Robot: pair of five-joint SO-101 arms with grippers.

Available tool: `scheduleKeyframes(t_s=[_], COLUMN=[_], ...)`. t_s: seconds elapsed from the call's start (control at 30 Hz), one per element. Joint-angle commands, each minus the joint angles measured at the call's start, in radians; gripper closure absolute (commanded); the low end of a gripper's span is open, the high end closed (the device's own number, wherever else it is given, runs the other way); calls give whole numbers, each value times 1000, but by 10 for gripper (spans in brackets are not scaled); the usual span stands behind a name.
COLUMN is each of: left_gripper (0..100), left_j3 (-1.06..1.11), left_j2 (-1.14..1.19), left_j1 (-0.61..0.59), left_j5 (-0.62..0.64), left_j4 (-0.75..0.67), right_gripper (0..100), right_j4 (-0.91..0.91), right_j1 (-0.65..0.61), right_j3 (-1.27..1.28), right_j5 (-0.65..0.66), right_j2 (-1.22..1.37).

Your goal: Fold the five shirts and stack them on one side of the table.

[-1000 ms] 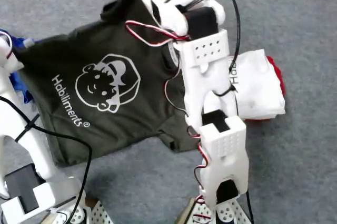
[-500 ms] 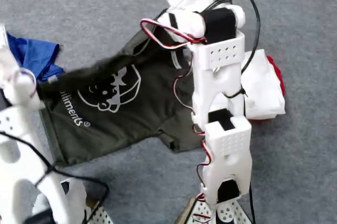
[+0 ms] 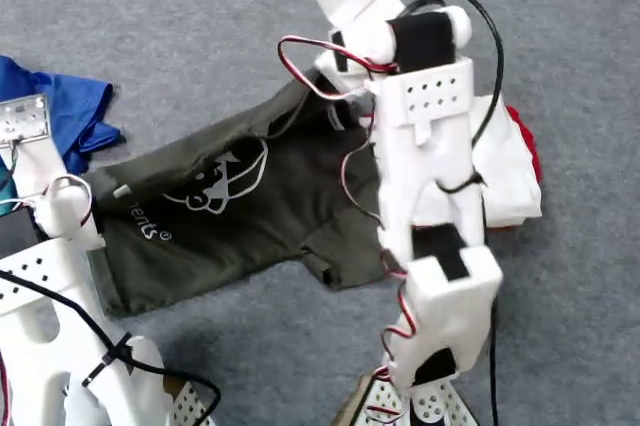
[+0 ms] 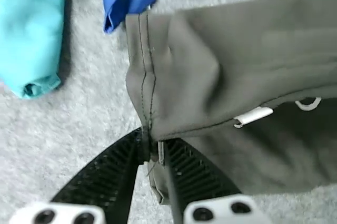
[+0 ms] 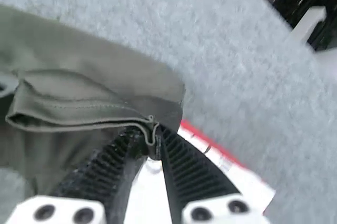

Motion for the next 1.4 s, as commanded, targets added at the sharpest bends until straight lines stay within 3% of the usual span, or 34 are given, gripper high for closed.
scheduleKeyframes(t_s=[0.0,0.27,0.57,1.07,1.23,1.37], left_gripper=[982,982,982,982,982,982], left_j3=[20,224,330,362,373,408], left_j2=[-12,-19,-19,-58,-173,-249], left_j1=[9,8,9,-51,8,58], left_j5=[-9,-12,-44,-307,-358,-356], left_j4=[-18,-129,-133,-9,101,104], right_gripper=[996,996,996,996,996,995], right_j4=[-40,-304,-508,-514,-568,-577], right_j1=[19,54,176,229,229,229], right_j3=[217,854,1457,1719,1790,1805], right_j5=[-8,5,91,161,160,160], right_j2=[-142,-404,-714,-921,-924,-924])
